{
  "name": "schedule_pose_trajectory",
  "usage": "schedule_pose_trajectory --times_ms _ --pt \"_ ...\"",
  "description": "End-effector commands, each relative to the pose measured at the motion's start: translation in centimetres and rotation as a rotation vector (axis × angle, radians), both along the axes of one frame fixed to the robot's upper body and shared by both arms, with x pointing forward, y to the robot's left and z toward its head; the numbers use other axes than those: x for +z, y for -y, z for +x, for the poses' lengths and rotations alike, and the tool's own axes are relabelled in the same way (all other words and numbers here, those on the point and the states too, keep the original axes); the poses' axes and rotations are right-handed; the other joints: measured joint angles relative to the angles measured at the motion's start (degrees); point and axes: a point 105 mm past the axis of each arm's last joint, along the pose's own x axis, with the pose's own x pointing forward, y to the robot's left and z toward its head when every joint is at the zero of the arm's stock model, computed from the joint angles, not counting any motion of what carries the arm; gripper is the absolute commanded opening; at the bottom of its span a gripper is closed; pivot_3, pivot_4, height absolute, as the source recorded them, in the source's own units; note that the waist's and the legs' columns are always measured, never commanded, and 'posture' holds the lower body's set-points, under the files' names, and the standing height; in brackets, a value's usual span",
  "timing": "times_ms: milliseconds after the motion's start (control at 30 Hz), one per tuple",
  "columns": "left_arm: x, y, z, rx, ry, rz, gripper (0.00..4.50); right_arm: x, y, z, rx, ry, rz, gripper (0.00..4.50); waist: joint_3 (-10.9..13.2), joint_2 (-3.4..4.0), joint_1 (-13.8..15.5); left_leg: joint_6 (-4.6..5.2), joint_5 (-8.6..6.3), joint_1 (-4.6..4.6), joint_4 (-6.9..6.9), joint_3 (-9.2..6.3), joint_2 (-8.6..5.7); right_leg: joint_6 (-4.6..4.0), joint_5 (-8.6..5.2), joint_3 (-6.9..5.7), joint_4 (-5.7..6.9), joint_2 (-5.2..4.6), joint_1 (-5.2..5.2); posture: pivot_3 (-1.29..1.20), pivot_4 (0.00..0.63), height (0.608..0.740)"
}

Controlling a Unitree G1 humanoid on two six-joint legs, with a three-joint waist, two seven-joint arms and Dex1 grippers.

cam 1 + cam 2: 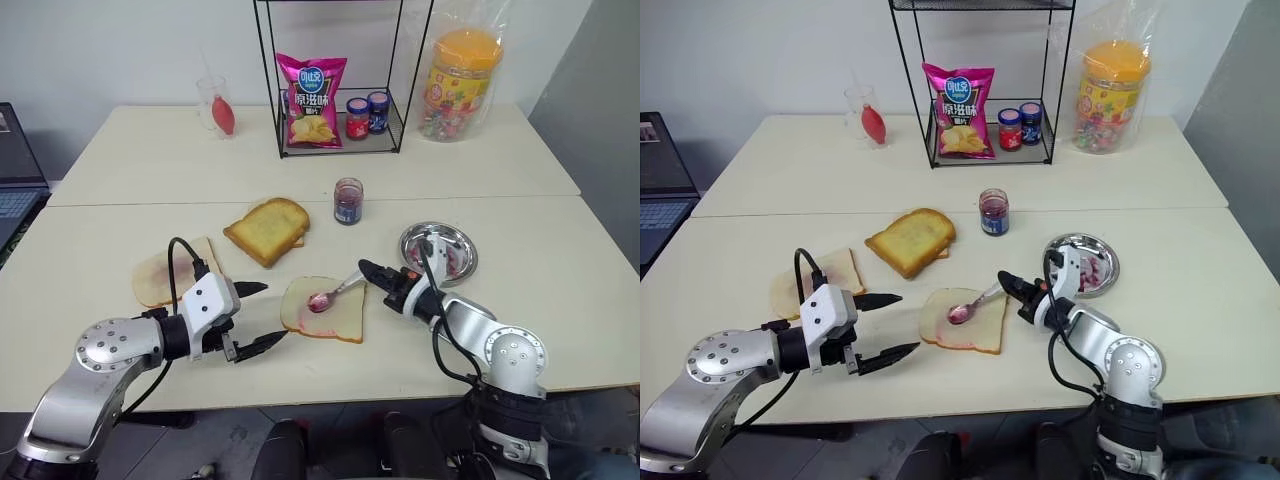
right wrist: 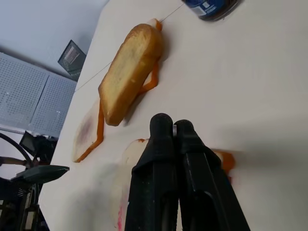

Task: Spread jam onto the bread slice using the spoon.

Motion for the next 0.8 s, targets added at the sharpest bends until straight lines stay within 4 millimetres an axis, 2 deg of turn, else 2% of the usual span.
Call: schedule_pose_trajectory --times_ms 33,167,267,433,600,667,800 --pt "0.6 0.3 0.0 -0.023 0.034 0.01 4.5 2.4 0.4 -0.4 0.011 0.073 0.031 0.03 0.0 0.0 0.0 0.0 0.0 0.0 -0.01 0.0 0.0 0.0 0.0 0.0 0.0 0.0 0.0 0.0 0.15 0.74" --pt "0.6 0.3 0.1 -0.02 0.036 0.009 4.5 3.6 -0.1 -0.1 0.013 0.08 0.089 0.03 0.0 0.0 -0.1 0.0 0.0 0.0 -0.01 -0.01 0.0 0.0 0.0 -0.01 0.02 0.01 -0.02 0.0 0.15 0.74" --pt "0.6 0.3 0.1 -0.018 0.036 0.009 4.5 3.6 -0.7 0.6 0.002 0.065 0.109 0.03 0.0 0.0 -0.1 0.0 0.0 0.01 -0.01 -0.01 0.0 0.0 0.0 -0.01 0.02 0.01 -0.02 0.0 0.15 0.74" --pt "0.6 0.5 -0.1 -0.019 0.036 0.007 4.5 2.5 -2.3 2.1 -0.002 0.023 0.117 0.03 0.0 0.0 -0.1 0.0 0.0 -0.01 -0.01 0.0 0.0 0.01 0.0 0.0 0.0 0.01 -0.02 0.0 0.15 0.74" --pt "0.6 0.8 -0.2 -0.025 0.038 0.009 4.5 1.5 -3.4 1.5 0.032 -0.017 0.132 0.03 0.0 0.01 -0.1 0.0 0.0 -0.02 -0.03 0.0 0.0 0.01 0.0 -0.01 0.0 0.01 -0.02 0.0 0.15 0.74" --pt "0.6 1.0 -0.3 -0.041 0.043 0.017 4.5 1.0 -3.1 0.9 0.038 -0.029 0.114 0.03 0.0 0.01 -0.1 0.0 0.0 -0.02 -0.04 0.0 0.0 0.0 0.0 -0.01 0.0 0.01 -0.03 0.0 0.15 0.74" --pt "0.8 1.4 -0.2 -0.05 0.05 0.013 4.5 0.0 -1.2 0.4 0.007 -0.041 0.07 0.03 0.0 0.01 0.0 0.0 0.0 -0.03 -0.03 0.01 0.0 0.01 0.0 0.0 -0.03 0.0 -0.02 0.0 0.15 0.74"
